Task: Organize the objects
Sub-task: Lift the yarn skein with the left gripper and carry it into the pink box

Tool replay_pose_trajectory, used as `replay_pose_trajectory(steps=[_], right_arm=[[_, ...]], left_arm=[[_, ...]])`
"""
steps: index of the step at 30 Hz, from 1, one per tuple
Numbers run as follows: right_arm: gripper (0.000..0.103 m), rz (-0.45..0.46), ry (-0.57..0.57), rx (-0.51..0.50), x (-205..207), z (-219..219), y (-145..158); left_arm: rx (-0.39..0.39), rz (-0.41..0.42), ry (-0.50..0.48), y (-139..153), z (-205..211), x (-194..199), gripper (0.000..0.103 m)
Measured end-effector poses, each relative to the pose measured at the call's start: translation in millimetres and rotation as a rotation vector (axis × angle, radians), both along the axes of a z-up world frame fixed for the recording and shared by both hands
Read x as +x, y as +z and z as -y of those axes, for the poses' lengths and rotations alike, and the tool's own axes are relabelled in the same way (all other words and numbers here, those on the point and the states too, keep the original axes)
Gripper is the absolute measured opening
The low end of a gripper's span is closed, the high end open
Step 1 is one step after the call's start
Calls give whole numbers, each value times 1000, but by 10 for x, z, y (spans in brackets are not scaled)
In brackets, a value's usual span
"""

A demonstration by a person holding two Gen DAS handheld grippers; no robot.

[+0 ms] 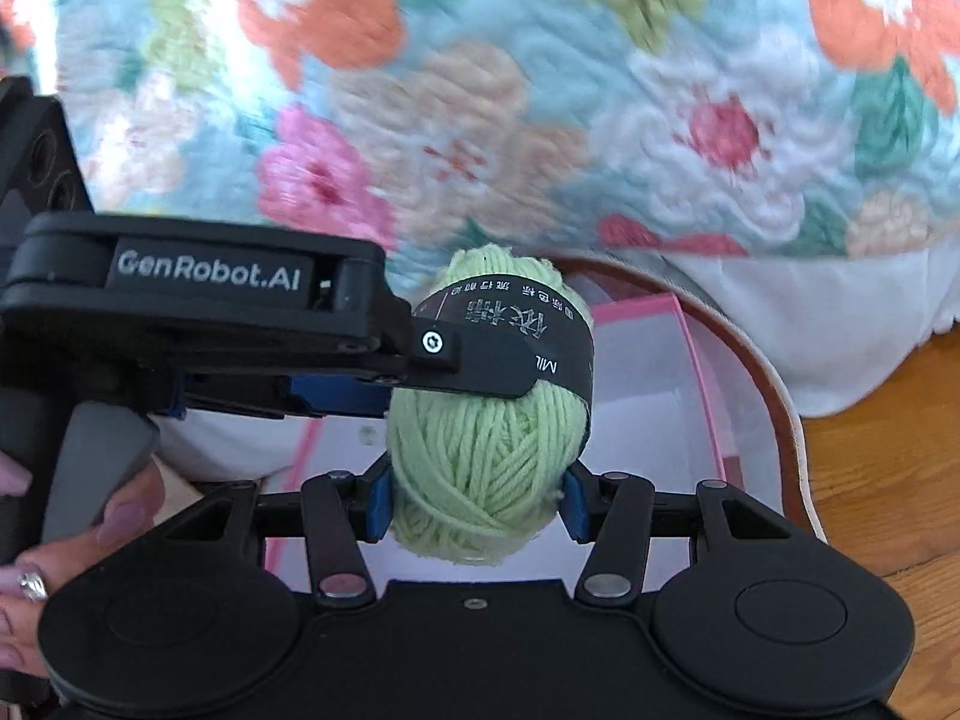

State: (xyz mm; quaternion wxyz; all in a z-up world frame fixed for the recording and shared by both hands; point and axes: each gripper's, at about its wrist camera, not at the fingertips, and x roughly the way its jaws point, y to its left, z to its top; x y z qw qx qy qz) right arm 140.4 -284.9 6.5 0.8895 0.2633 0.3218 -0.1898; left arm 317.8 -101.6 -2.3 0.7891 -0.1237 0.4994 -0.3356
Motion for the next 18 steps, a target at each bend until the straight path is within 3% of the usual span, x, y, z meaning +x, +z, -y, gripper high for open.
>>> replay_pose_trajectory(steps=[5,9,13,18], right_arm=[[57,-110,-22,8,280,163,-369],[57,-182,-1,-52,475,195,-515],[57,-217,11,-95,587,199,-602],[57,-259,24,-121,702,200,-728]], left_arm=[[32,-68,24,-446,155,275,60],[-31,-124,63,-727,95,430,60],[-81,-106,76,-888,18,473,60],[-83,-148,118,-1013,-41,523,60]])
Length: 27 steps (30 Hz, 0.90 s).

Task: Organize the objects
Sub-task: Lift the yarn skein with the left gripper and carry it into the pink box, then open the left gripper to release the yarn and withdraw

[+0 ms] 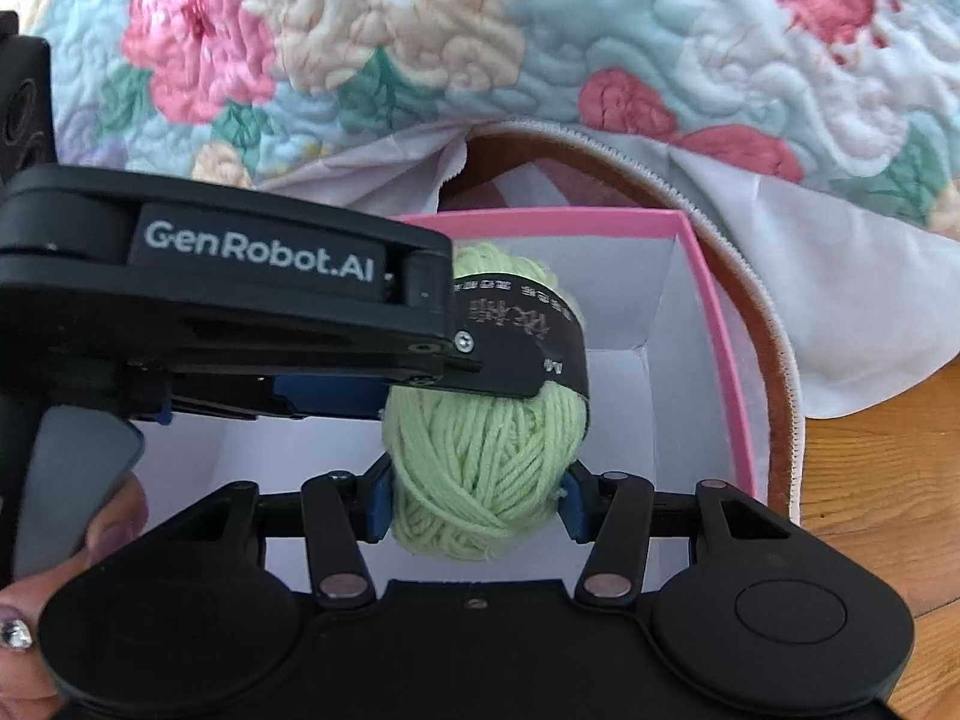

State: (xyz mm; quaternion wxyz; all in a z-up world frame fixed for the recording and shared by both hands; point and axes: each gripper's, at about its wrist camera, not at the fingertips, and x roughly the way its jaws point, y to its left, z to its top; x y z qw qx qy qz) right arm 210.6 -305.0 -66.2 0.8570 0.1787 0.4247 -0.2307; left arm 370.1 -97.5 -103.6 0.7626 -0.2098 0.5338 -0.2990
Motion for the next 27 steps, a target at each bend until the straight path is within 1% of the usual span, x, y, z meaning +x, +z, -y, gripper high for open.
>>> replay_pose_trajectory(steps=[3,5,6,7,9,12,13,14,15,16,18,19,22,24,27], right_arm=[[57,-34,10,-42,54,-45,-77],[57,-64,2,-57,64,-55,-133],[59,-73,0,-59,51,-59,-147],[63,-75,4,-53,26,-63,-151],[64,-65,30,-38,-66,-84,-116],[64,-31,88,-48,-244,-130,-14],[59,-26,102,-46,-287,-135,2],[50,-29,113,-44,-324,-134,6],[35,-41,117,-51,-336,-129,-7],[23,-60,115,-72,-327,-155,-42],[16,-108,92,-140,-245,-111,-112],[11,-114,72,-154,-234,-94,-149],[11,-74,32,-158,-228,-59,-180],[11,-78,27,-171,-203,-70,-202],[12,-57,26,-136,-252,-60,-199]], left_arm=[[17,-11,10,-55,32,1,60],[19,-27,17,-104,48,-3,55],[25,-32,20,-125,64,-8,51],[40,-37,20,-146,87,-10,48],[55,-27,7,-177,129,-9,46],[53,-17,-5,-209,193,-9,45],[51,-18,-8,-222,219,-7,44],[45,-17,-14,-234,236,-11,44],[43,-15,-20,-250,280,-13,44],[46,-14,-27,-267,337,-16,44],[48,-2,-33,-277,442,-23,44],[54,4,-30,-270,491,-21,44],[88,27,-19,-224,588,-9,44],[111,34,-23,-207,640,-2,44],[128,30,-11,-203,681,-11,45]])
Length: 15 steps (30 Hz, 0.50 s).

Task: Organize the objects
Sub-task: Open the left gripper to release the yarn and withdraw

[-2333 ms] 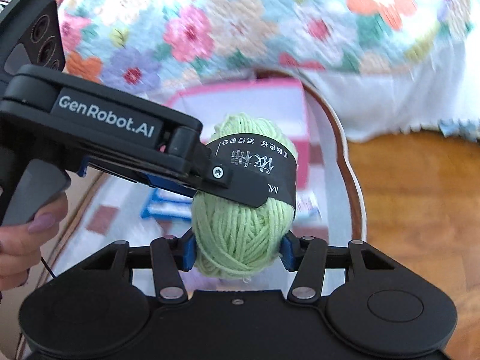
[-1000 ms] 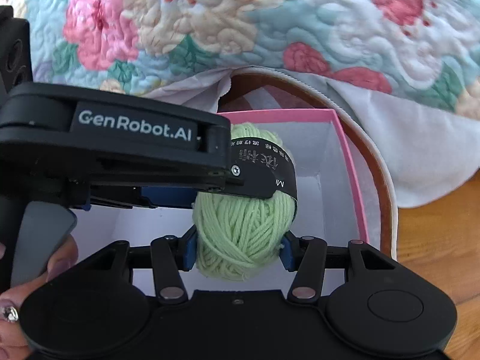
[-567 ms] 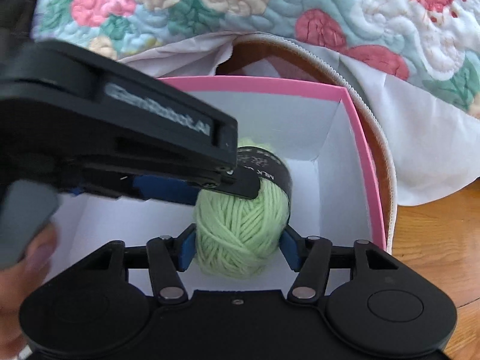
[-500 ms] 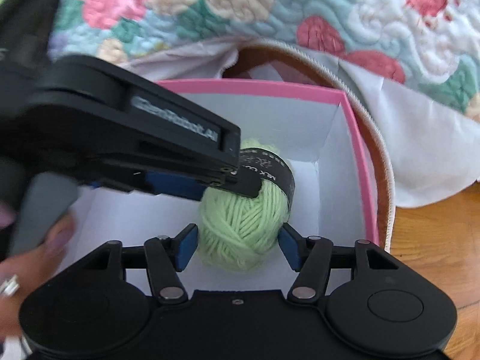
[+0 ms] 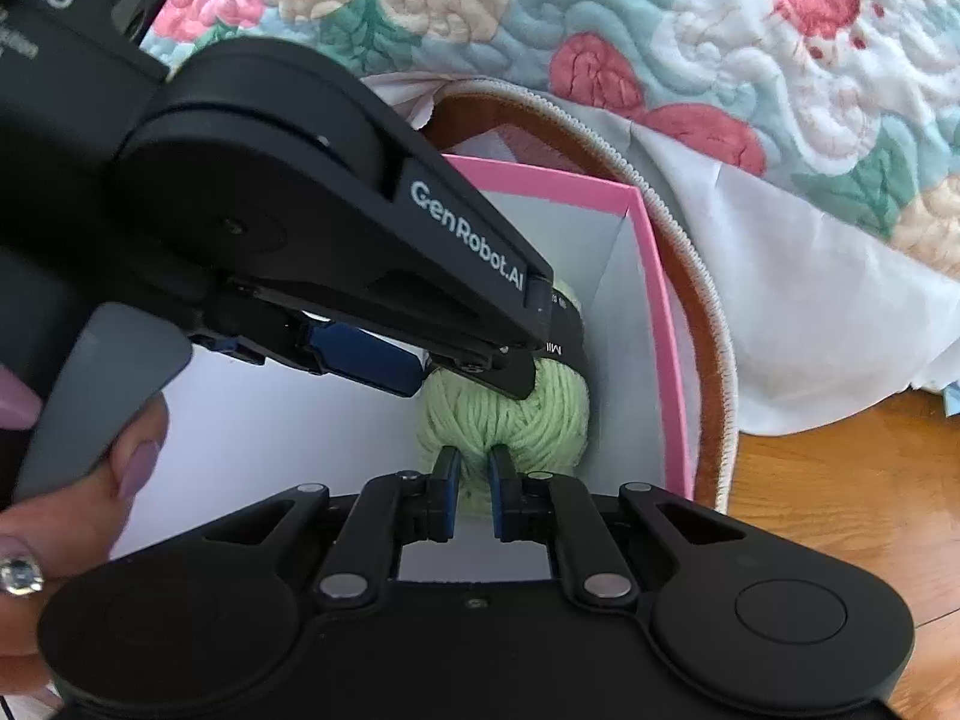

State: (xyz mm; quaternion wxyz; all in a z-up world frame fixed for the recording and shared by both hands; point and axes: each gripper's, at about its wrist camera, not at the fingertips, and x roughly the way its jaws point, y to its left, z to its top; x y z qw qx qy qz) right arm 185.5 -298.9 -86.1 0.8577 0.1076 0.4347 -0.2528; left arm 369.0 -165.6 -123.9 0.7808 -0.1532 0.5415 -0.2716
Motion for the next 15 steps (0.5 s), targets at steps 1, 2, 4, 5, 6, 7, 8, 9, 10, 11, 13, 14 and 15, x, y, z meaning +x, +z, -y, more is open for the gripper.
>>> replay_pose_trajectory(steps=[1,2,4,5,6,7,8,9,10,11,13,14,15], right_arm=[[13,10,0,14,-38,-1,20],[14,23,-1,32,-89,-5,53],[24,60,1,81,-221,-19,145],[28,82,-3,118,-308,-24,207],[32,97,-8,147,-374,-27,255],[32,111,-12,174,-464,-32,306],[32,127,-12,198,-527,-59,378],[32,138,-7,211,-584,-118,438],[32,149,3,222,-630,-144,520],[32,158,15,226,-677,-179,596],[32,169,41,214,-787,-213,736],[32,174,54,204,-825,-235,842],[33,177,65,197,-891,-279,954]], left_arm=[[3,-3,11,13,1,-17,47],[12,-3,16,34,5,-38,48],[53,7,21,109,17,-95,50],[73,17,21,162,21,-136,52],[84,23,13,220,24,-180,53],[90,26,0,286,27,-230,55],[101,26,-5,353,27,-284,56],[116,32,-9,434,32,-346,56],[131,43,-16,518,-1,-418,57],[148,57,-21,611,6,-484,57],[144,86,-17,838,-320,-648,57],[137,86,-25,926,-321,-698,57],[135,91,-33,1044,-339,-733,57]])
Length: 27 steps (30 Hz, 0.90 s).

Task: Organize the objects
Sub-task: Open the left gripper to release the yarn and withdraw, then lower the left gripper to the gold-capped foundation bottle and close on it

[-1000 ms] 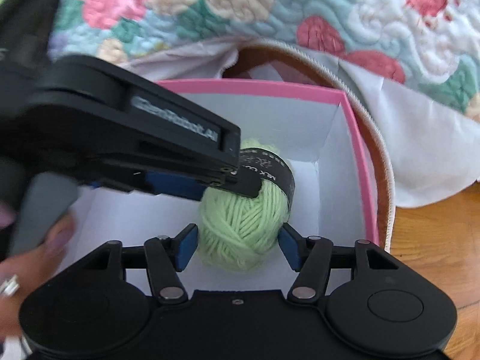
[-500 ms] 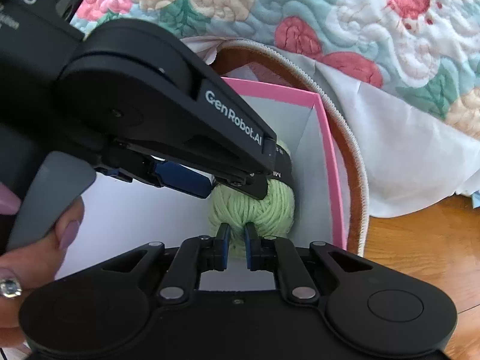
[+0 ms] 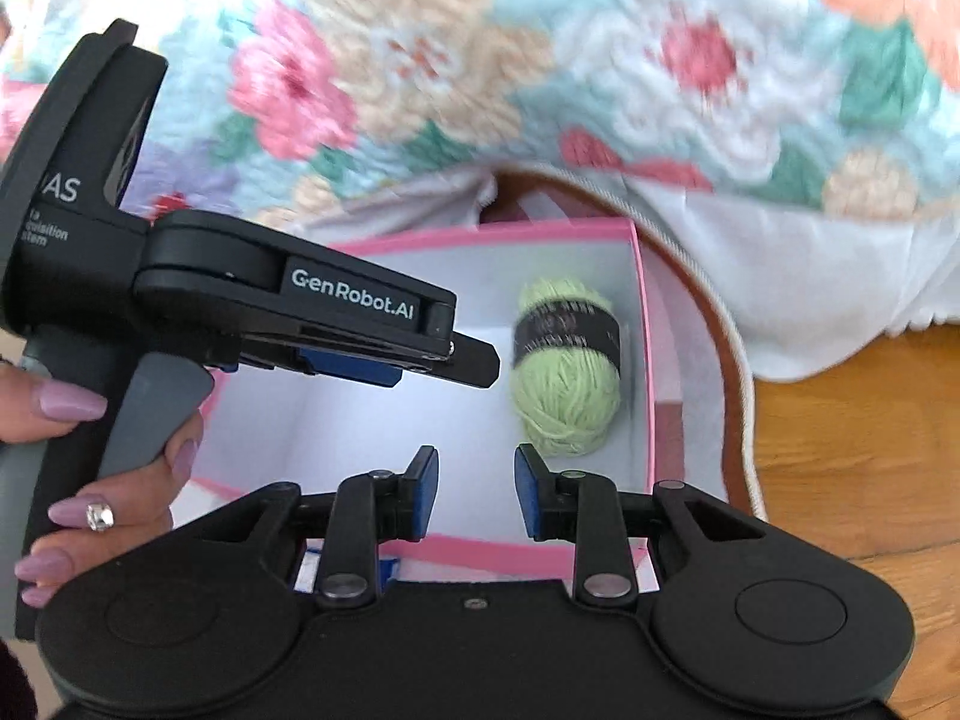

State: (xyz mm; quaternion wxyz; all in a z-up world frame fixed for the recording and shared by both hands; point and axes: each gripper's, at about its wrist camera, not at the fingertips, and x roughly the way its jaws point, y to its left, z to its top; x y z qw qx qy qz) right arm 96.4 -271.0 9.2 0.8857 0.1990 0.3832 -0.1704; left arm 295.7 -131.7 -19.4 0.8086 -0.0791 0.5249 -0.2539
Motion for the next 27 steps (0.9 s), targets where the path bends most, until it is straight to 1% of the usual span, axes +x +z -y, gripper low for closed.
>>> replay_pose_trajectory(steps=[3,5,7,11,13,14,17,19,27], right_arm=[[34,12,37,-10,-92,-128,327],[36,21,66,-19,-203,-248,529],[40,30,95,-22,-300,-360,695],[48,58,160,-52,-609,-611,995],[54,67,179,-62,-740,-716,1063],[56,72,191,-64,-839,-773,1099],[58,81,215,-53,-1082,-897,1126],[63,84,223,-36,-1209,-960,1074],[64,36,261,-22,-1469,-1186,648]], left_arm=[[9,23,-16,408,-132,-252,59],[37,52,-29,652,-201,-448,64],[73,72,-37,866,-285,-642,66],[79,65,-42,1147,-478,-1007,68],[72,75,-41,1246,-576,-1208,70],[66,79,-42,1277,-615,-1298,72],[60,77,-51,1269,-717,-1552,73],[62,66,-60,1211,-755,-1707,74],[88,0,-130,761,-757,-2121,74]])
